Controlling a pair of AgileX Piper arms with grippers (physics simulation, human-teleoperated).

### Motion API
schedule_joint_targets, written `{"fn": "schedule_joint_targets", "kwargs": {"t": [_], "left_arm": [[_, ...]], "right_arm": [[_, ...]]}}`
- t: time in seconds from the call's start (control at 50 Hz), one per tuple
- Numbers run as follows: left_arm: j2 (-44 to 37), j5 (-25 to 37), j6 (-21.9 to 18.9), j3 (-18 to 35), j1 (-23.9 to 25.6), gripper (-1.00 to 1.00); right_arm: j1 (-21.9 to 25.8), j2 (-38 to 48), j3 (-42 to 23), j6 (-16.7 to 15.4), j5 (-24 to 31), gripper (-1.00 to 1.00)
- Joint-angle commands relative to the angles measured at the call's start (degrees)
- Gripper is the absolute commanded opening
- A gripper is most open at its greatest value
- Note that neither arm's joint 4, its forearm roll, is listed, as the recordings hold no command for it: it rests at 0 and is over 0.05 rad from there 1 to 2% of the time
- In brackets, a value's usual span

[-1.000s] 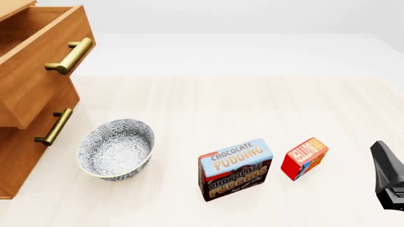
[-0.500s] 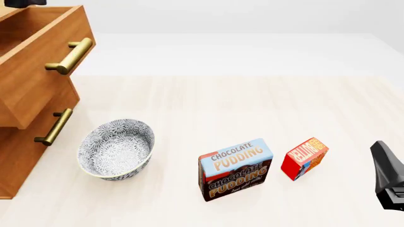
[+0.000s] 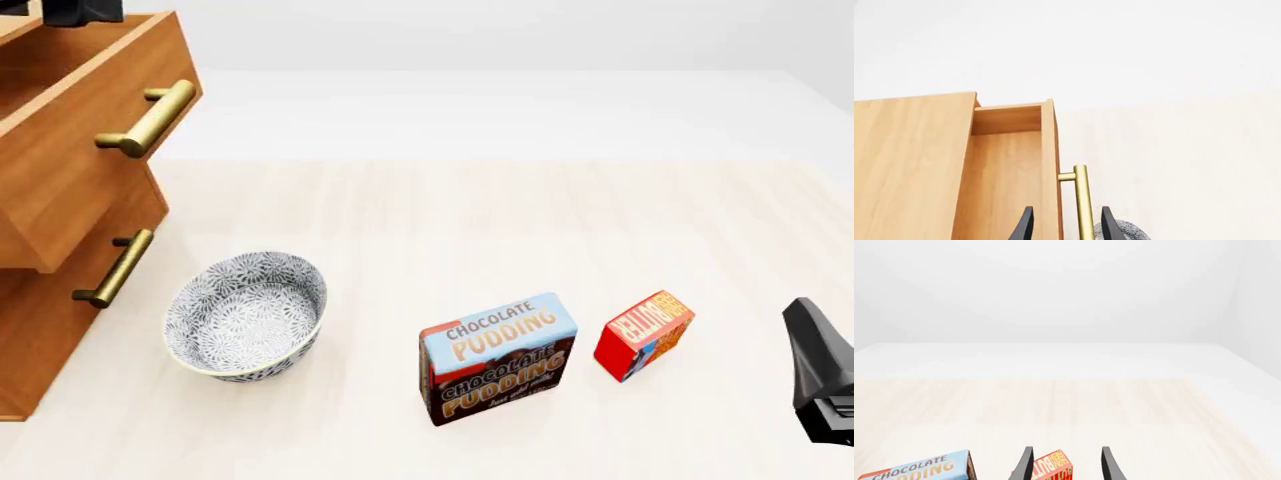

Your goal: Put the butter at the back in the top drawer of the cabinet and close it.

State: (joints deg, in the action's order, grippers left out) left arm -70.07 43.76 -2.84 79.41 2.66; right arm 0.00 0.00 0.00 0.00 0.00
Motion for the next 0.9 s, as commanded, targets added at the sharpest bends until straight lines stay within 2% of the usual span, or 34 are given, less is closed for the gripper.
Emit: {"fn": "schedule_joint_targets", "kwargs": {"t": [0.02,0.9], "left_arm": [[-0.99,-0.73,1.8,-0.38,0.59,1.0],[-1.91,-2.49,4.15,-2.24,0.1,1.0]], "right_arm": [[0.0,0.0,0.0,0.0,0.0,1.0],[0.0,0.0,0.0,0.0,0.0,1.0]]}}
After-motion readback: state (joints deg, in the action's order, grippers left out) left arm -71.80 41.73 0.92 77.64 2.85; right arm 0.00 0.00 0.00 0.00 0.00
